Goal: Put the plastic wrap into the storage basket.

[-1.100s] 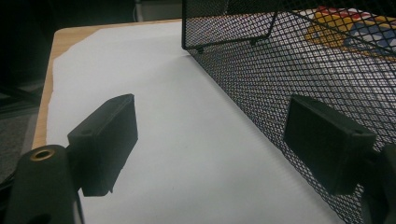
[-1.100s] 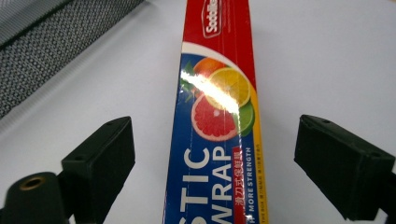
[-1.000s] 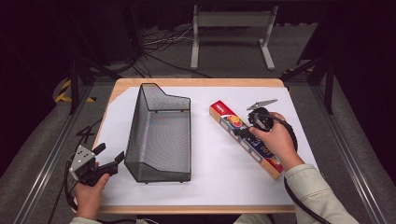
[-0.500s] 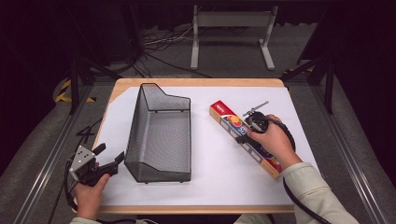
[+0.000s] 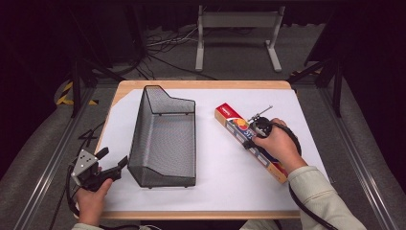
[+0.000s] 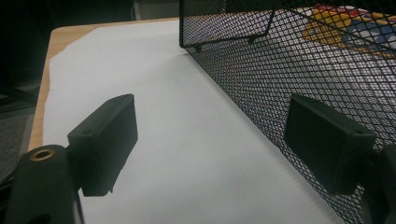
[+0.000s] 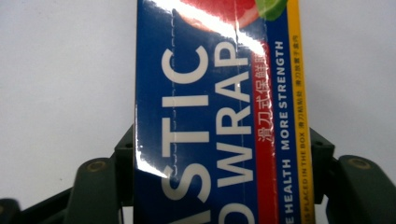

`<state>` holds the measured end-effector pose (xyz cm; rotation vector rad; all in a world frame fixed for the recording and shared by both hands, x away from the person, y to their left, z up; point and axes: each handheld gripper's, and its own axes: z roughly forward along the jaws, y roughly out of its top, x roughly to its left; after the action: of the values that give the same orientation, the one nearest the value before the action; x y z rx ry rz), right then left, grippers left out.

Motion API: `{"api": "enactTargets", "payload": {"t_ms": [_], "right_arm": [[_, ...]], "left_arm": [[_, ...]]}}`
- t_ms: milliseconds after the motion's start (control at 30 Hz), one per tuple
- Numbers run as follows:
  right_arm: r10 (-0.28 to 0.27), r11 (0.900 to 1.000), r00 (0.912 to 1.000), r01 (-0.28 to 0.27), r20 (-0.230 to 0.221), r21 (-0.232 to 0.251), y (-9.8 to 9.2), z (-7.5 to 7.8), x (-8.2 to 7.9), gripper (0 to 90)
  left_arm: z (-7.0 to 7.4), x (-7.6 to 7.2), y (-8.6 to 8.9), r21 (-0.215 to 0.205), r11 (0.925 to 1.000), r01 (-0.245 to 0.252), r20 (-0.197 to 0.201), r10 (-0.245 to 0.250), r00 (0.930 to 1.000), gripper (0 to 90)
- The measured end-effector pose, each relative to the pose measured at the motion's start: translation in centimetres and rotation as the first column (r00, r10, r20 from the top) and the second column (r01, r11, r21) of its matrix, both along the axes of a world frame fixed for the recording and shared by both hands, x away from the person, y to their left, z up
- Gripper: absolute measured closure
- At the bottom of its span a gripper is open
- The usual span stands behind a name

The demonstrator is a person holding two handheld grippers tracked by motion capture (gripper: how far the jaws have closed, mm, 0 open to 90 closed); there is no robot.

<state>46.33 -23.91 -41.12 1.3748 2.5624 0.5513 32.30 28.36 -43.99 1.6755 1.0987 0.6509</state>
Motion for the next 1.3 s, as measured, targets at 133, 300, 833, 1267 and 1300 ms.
{"api": "enactTargets", "payload": {"t_ms": [133, 300, 833, 1267, 1300], "right_arm": [[0.001, 1.0, 0.9999, -0.001, 0.015, -0.014, 0.1, 0.2, -0.1, 39.9], [-0.026, 0.999, 0.9996, 0.026, -0.004, 0.025, 0.0, 0.6, -0.2, 40.2], [-0.075, 0.994, 0.9971, 0.074, 0.009, 0.079, 0.4, 5.0, -1.3, 40.1], [-0.096, 0.989, 0.9949, 0.092, 0.03, 0.115, 0.7, 8.2, -2.3, 40.0], [-0.099, 0.989, 0.9946, 0.095, 0.03, 0.116, 0.8, 8.4, -2.4, 40.0]], "left_arm": [[0.0, 0.0, 0.0, 0.001, 1.0, -0.001, 0.0, 0.001, 1.0, 18.4], [0.0, 0.1, 0.1, 0.002, 1.0, -0.001, -0.003, 0.001, 1.0, 18.4], [0.0, 0.0, 0.0, -0.001, 1.0, -0.004, 0.001, 0.004, 1.0, 18.5], [0.0, 0.0, 0.0, -0.003, 1.0, -0.005, 0.011, 0.005, 0.9999, 18.0], [0.1, 0.0, 0.0, -0.001, 1.0, -0.003, 0.008, 0.003, 1.0, 17.9]]}}
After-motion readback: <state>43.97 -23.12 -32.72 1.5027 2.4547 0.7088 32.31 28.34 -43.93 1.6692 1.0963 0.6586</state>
